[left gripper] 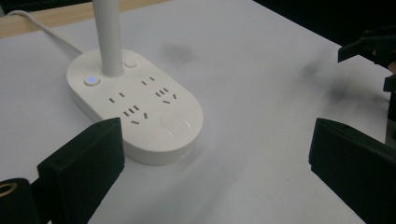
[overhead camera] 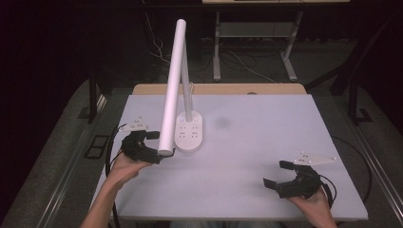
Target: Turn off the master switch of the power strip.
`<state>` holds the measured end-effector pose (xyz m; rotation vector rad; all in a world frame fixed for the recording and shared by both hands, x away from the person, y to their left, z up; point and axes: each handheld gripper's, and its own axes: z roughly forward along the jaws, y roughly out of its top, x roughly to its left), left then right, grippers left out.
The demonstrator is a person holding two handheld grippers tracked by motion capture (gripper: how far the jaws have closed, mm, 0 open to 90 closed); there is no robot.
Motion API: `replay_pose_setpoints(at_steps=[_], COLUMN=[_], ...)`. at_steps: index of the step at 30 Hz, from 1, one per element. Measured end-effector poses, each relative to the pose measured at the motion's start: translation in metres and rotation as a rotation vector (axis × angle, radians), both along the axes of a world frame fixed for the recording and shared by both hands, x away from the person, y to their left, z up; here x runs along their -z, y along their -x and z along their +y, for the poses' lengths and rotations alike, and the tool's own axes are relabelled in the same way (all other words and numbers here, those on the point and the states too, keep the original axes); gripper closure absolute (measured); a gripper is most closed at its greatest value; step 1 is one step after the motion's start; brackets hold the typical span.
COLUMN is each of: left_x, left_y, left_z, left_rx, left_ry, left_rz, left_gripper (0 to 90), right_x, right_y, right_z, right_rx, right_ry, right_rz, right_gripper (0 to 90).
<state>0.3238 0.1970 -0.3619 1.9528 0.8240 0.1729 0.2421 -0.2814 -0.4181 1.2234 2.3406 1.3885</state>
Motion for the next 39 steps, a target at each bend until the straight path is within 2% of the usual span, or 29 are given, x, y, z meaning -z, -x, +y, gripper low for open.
replay_pose_setpoints(at_steps=[23, 39], left_x=[-0.009, -0.016], left_y=[-0.027, -0.045], left_z=[0.008, 0.005], left_rx=[-0.035, -0.033], left_ry=[-0.027, -0.053], left_rz=[-0.004, -0.005], left_gripper=[3.0, 3.6], right_x=[0.001, 0.001], right_y=[-0.001, -0.001], right_z=[0.000, 0.000], right_rx=[-0.003, -0.005], right_ry=[0.003, 0.006], right_rz=[0.003, 0.004], right_gripper=[0.1, 0.1])
